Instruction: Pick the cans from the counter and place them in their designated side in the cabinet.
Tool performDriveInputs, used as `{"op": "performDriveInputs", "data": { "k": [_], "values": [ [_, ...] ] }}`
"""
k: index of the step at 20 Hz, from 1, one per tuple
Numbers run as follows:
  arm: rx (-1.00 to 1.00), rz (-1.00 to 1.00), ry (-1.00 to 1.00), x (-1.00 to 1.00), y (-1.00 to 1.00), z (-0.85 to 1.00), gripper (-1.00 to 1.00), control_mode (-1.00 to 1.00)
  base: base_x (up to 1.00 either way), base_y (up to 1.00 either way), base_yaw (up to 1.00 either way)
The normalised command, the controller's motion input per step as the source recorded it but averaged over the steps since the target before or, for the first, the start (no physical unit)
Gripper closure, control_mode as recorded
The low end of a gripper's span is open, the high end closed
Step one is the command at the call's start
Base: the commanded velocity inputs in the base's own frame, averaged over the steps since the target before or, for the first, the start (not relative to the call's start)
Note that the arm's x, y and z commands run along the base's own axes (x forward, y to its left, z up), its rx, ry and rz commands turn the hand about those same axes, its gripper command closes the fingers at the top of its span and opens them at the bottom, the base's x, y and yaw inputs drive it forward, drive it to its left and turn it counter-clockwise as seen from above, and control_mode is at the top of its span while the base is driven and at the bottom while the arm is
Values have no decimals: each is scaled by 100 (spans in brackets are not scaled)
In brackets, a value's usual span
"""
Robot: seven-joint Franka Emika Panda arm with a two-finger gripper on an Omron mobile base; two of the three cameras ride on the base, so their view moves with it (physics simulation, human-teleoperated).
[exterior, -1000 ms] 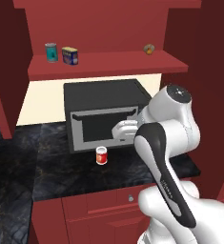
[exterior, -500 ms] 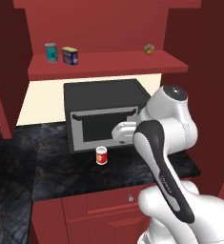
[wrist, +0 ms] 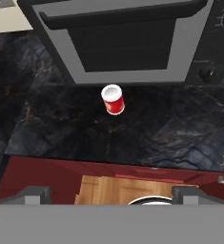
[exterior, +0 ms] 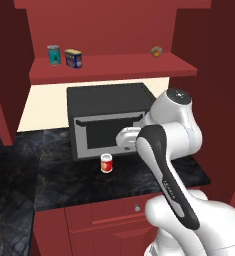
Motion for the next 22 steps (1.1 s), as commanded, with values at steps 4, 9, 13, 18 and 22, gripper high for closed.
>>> {"op": "performDriveInputs", "data": {
  "k": [4, 9, 13, 18, 22],
  "values": [
    [0, 0, 0, 13, 0, -16, -100, -100, 0, 0, 0],
    [0, 0, 0, 19, 0, -21, -100, -100, 0, 0, 0],
    [0, 0, 0, 18, 0, -17, -100, -100, 0, 0, 0],
    [0, 0, 0, 19, 4, -19, -100, -100, 0, 0, 0],
    [0, 0, 0, 16, 7, -22, -100, -100, 0, 0, 0]
  ]
}}
